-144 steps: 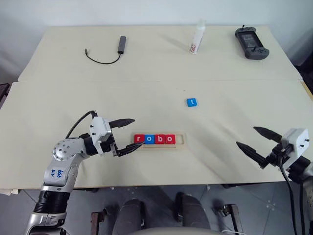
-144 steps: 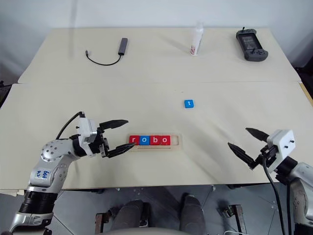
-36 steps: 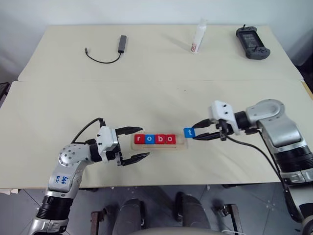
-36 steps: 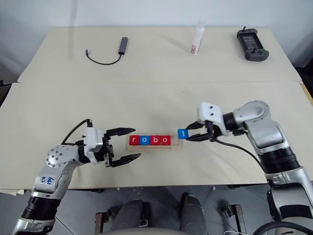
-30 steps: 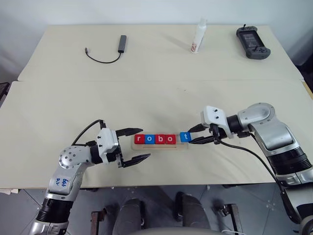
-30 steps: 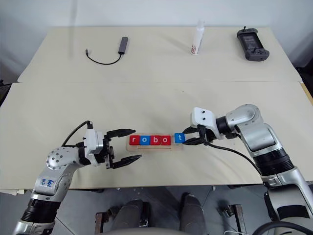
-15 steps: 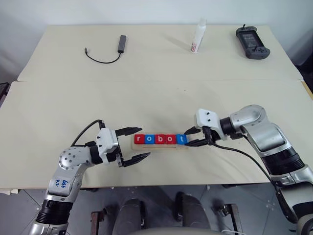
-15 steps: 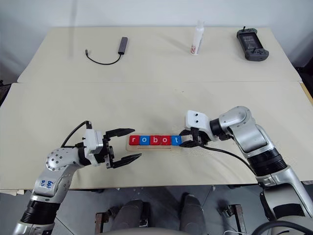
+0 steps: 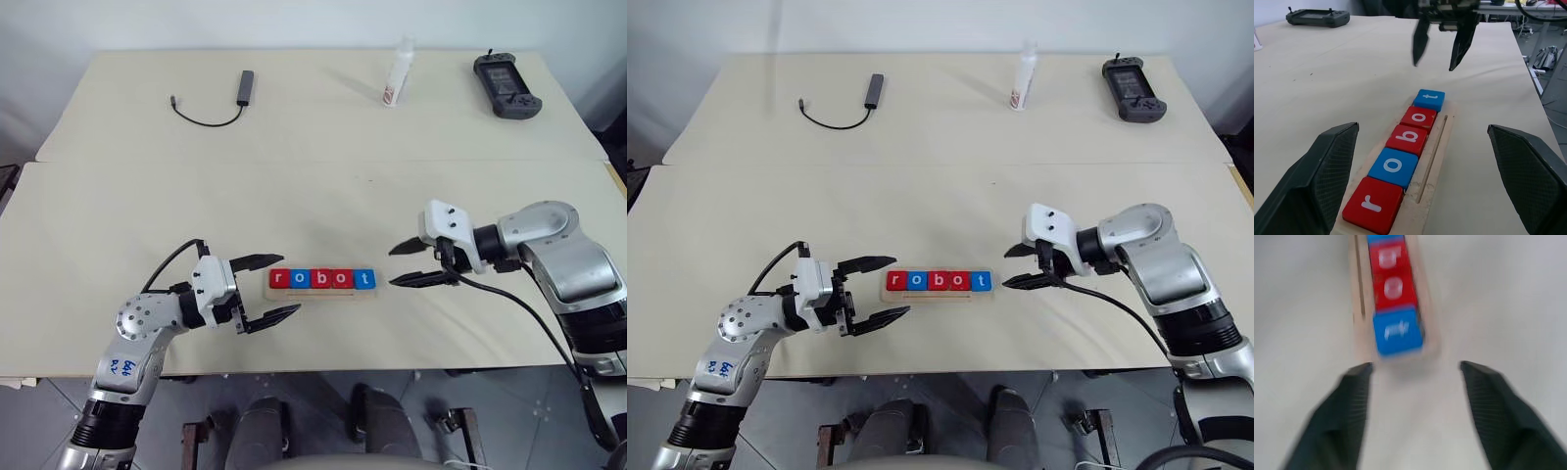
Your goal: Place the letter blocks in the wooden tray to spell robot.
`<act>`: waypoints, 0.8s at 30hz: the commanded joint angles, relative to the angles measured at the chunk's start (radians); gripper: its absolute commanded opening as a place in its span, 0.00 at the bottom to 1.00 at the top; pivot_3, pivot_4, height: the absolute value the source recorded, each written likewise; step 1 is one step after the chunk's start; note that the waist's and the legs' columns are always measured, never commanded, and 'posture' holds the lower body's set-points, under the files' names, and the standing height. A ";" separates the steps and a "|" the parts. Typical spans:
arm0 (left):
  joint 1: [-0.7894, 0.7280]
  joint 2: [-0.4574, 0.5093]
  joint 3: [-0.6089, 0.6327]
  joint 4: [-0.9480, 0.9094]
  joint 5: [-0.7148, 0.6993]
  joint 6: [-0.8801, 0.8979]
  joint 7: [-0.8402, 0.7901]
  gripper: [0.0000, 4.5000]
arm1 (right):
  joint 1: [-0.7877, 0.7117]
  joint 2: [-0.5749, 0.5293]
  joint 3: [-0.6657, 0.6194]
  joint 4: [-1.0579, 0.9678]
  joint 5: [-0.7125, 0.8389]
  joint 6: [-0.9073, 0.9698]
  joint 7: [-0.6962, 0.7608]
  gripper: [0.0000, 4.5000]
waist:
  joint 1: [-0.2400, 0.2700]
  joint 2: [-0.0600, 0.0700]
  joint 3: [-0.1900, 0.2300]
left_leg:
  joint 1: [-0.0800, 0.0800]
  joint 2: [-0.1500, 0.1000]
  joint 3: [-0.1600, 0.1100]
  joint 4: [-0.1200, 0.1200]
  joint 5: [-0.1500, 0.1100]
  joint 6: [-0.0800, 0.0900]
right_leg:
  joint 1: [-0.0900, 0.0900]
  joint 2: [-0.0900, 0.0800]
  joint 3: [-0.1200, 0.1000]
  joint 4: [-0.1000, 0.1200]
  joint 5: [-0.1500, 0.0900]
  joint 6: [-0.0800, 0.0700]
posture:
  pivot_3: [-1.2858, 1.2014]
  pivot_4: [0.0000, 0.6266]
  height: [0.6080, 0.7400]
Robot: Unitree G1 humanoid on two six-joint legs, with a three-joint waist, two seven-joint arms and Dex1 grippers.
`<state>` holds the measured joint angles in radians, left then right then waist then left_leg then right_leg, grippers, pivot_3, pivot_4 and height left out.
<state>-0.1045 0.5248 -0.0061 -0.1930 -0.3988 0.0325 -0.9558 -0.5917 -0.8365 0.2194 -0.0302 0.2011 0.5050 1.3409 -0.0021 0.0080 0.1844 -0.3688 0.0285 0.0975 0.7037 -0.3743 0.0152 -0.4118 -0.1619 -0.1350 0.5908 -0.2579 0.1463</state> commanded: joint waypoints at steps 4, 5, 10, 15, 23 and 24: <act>-0.002 0.004 0.012 -0.030 -0.011 -0.008 -0.001 1.00 | 0.008 0.029 0.002 -0.008 0.000 0.001 -0.043 0.07 | -0.002 0.000 0.000 | 0.000 0.000 0.000 0.000 0.000 0.000 | 0.000 0.000 0.000 0.000 0.000 0.000 | 0.52 0.24 1.00; -0.001 0.005 0.013 -0.031 -0.011 -0.007 0.000 1.00 | 0.007 0.033 0.010 -0.014 0.001 0.006 -0.043 0.01 | -0.002 0.000 0.000 | 0.000 0.000 0.000 0.000 0.000 0.000 | 0.000 0.000 0.000 0.000 0.000 0.000 | 0.52 0.24 1.00; 0.002 0.005 0.015 -0.036 -0.010 -0.007 0.005 1.00 | 0.008 0.056 0.036 -0.032 0.001 0.016 -0.053 0.01 | 0.002 0.000 0.000 | 0.000 0.000 0.000 0.000 0.000 0.000 | 0.000 0.000 0.000 0.000 0.000 0.000 | 0.52 0.24 1.00; 0.014 0.009 0.022 -0.048 -0.011 -0.006 0.012 1.00 | -0.006 0.081 0.056 -0.043 0.002 0.034 -0.063 0.01 | 0.000 0.000 0.000 | 0.000 0.000 0.000 0.000 0.000 0.000 | 0.000 0.000 0.000 0.000 0.000 0.000 | 0.52 0.24 1.00; 0.023 0.011 0.025 -0.059 -0.011 -0.002 0.023 1.00 | -0.018 0.100 0.063 -0.039 -0.002 0.034 -0.070 0.01 | 0.000 0.000 0.000 | 0.000 0.000 0.000 0.000 0.000 0.000 | 0.000 0.000 0.000 0.000 0.000 0.000 | 0.52 0.24 1.00; 0.024 0.011 0.025 -0.061 -0.011 -0.002 0.024 1.00 | -0.018 0.099 0.063 -0.041 -0.001 0.035 -0.070 0.01 | 0.000 0.000 0.000 | 0.000 0.000 0.000 0.000 0.000 0.000 | 0.000 0.000 0.000 0.000 0.000 0.000 | 0.52 0.24 1.00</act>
<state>-0.0894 0.5266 0.0014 -0.2086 -0.3989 0.0330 -0.9365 -0.5870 -0.7373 0.2893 -0.0381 0.1960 0.5446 1.2716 -0.0019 0.0080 0.1844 -0.3687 0.0286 0.0973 0.7037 -0.3743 0.0151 -0.4117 -0.1618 -0.1351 0.5907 -0.2579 0.1463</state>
